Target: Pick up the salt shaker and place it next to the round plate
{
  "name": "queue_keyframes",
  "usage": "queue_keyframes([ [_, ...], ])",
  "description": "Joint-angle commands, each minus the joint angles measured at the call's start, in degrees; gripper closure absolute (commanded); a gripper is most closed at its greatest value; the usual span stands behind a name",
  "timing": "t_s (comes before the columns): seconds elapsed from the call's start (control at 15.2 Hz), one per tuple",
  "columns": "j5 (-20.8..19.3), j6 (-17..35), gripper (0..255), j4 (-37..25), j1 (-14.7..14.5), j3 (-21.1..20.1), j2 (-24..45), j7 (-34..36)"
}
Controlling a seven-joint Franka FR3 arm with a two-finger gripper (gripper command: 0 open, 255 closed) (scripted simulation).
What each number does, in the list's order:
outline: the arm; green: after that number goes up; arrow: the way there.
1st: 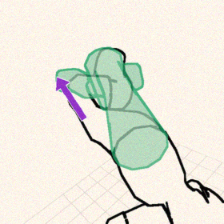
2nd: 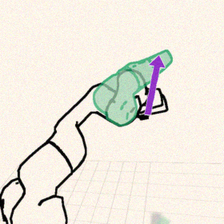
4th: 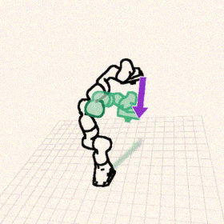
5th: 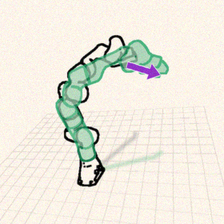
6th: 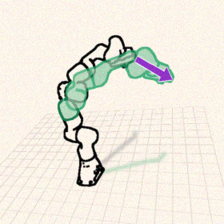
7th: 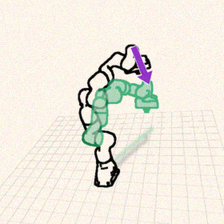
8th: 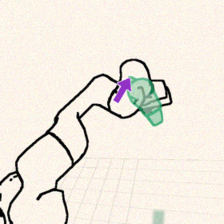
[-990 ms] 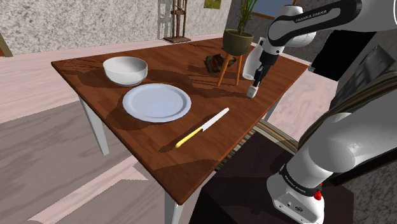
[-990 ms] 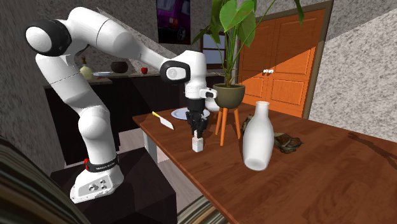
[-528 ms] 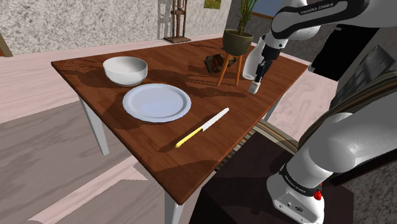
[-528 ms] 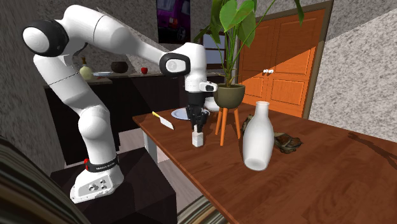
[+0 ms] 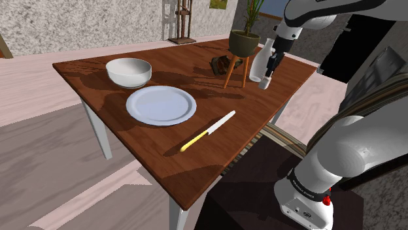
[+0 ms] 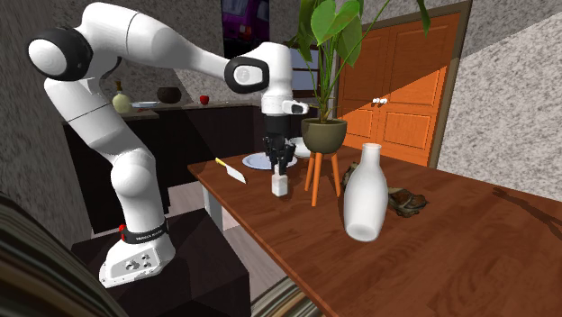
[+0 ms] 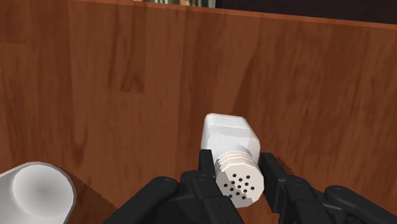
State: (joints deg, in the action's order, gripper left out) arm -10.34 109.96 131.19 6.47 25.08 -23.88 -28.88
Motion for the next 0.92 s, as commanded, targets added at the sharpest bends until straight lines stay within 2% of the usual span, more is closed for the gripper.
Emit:
queue_keyframes([
  [0.0,0.12,-1.66,255,-1.39,-0.09,-0.31,-0.23,0.1],
  [0.86,0.91,-11.65,255,-11.18,-0.56,-1.52,-0.43,-0.13],
])
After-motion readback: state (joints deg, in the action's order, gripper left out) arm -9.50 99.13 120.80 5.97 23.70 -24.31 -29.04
